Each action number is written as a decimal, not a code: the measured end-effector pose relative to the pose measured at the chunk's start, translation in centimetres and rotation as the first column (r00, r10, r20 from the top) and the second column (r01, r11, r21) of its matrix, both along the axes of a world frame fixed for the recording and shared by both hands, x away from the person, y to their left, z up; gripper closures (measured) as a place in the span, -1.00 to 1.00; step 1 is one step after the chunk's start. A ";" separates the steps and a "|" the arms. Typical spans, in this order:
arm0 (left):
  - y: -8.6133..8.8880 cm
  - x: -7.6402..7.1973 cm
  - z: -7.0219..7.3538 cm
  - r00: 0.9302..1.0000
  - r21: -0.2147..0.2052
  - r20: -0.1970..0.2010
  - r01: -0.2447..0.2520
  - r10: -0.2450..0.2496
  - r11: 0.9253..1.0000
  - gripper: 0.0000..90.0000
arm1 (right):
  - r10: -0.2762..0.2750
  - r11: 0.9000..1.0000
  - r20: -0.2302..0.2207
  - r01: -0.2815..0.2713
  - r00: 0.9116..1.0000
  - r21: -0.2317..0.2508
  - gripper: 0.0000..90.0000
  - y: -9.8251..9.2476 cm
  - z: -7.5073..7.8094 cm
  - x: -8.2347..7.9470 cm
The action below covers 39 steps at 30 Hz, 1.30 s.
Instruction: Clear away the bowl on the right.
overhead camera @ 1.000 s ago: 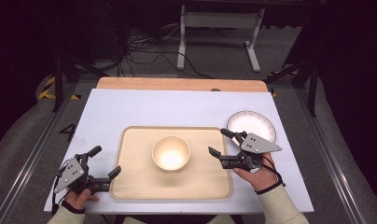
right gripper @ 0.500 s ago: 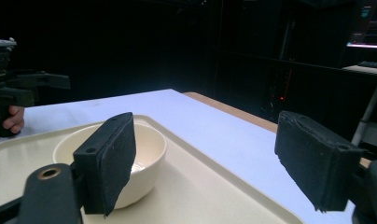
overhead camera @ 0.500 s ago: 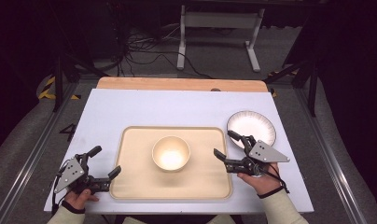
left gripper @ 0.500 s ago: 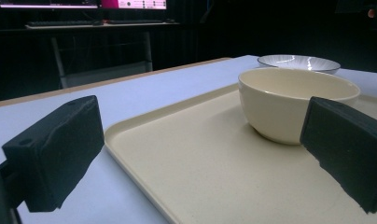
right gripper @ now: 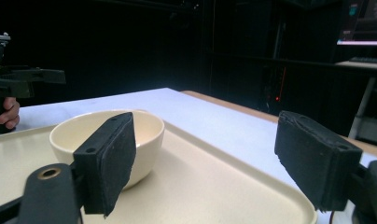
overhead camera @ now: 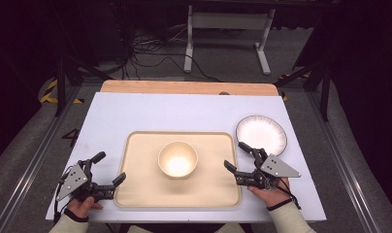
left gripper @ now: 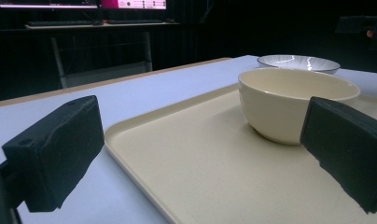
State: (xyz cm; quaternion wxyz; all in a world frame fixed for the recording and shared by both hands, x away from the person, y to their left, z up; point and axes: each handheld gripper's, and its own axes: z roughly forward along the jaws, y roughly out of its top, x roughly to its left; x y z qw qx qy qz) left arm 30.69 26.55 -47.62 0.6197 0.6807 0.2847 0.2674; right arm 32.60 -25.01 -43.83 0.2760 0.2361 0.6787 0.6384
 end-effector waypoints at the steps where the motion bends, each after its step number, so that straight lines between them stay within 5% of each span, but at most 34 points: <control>1: 0.0 0.0 0.0 1.000 0.000 0.000 0.000 0.000 1.000 -1.00 | 0.002 1.000 -0.007 -0.002 1.000 -0.007 -0.53 0.0 -0.3 0.0; 16: 0.0 0.0 0.0 1.000 -0.001 0.003 0.000 0.000 1.000 -1.00 | -0.016 0.999 -0.037 0.015 0.999 -0.042 -0.54 -0.1 -2.4 -0.7; 21: 0.0 0.0 0.0 1.000 0.000 0.003 0.001 -0.001 1.000 -1.00 | -0.022 0.999 -0.034 0.021 0.999 -0.027 -0.63 -0.3 -2.5 -0.8; 25: 0.0 0.0 0.0 1.000 -0.003 0.004 -0.002 0.002 1.000 -1.00 | -0.003 1.000 -0.063 0.002 0.998 -0.010 -0.93 -0.6 -2.4 -0.4; 39: 0.0 0.0 0.0 1.000 -0.003 0.004 -0.001 0.001 1.000 -1.00 | -0.057 0.997 -0.144 0.062 0.988 0.034 -1.00 -0.9 -2.4 0.3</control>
